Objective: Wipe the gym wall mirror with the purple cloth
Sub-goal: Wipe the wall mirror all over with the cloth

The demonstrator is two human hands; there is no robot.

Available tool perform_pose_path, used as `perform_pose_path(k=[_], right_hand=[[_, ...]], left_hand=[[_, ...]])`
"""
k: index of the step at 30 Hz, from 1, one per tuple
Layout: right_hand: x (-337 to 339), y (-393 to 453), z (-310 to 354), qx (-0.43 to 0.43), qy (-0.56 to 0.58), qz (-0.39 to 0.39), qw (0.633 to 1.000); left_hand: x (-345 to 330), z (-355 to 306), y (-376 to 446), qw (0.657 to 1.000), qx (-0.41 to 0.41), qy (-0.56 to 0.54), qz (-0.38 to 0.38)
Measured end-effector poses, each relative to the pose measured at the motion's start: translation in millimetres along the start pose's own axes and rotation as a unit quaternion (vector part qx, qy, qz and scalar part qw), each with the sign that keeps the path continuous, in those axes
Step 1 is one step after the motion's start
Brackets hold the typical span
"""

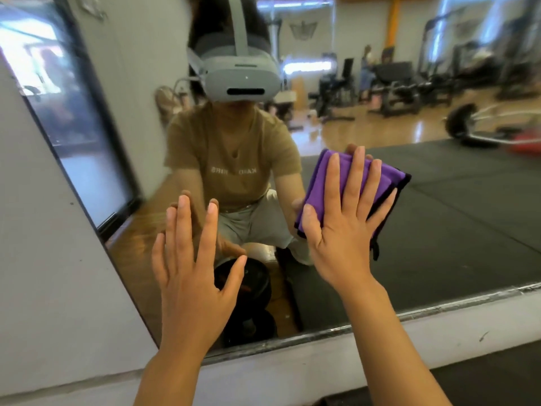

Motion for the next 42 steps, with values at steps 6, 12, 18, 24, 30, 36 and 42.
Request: perform_pose_path(k=[6,12,18,24,30,36,42], right_hand=[[-10,-72,13,0.142,-0.009,-0.007,0.990],[-25,-175,6,0.288,-0.030,0.093,0.953],[-13,-86,35,0.260,-0.017,0.045,0.964],[-8,-25,54,0.190,-0.030,-0.002,0.981],[-24,-109,56,0.235,-0.026,0.023,0.971],[-37,-201,32,0.388,-0.065,0.130,0.910],[-28,-85,89,0.423,-0.008,0.076,0.903]], left_hand=[[-1,7,1,0.999,-0.041,0.002,0.003],[2,14,-1,0.997,-0.074,0.013,0.008],[7,21,0,0.997,-0.082,0.013,-0.002],[13,32,0,0.995,-0.095,-0.012,-0.002],[17,44,0,0.995,-0.094,-0.008,-0.013],[19,46,-1,0.996,-0.088,-0.001,-0.019],[19,53,-4,0.997,-0.074,0.003,-0.026]])
Point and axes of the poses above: each hand's wrist, its own y-axis towards the middle knuckle, its own x-axis out of the back of the hand, z = x × y, the point moved 10 cm from there along y, towards the middle knuckle, and after that the axes turned 14 degrees about -z, right-handed, at the moved point
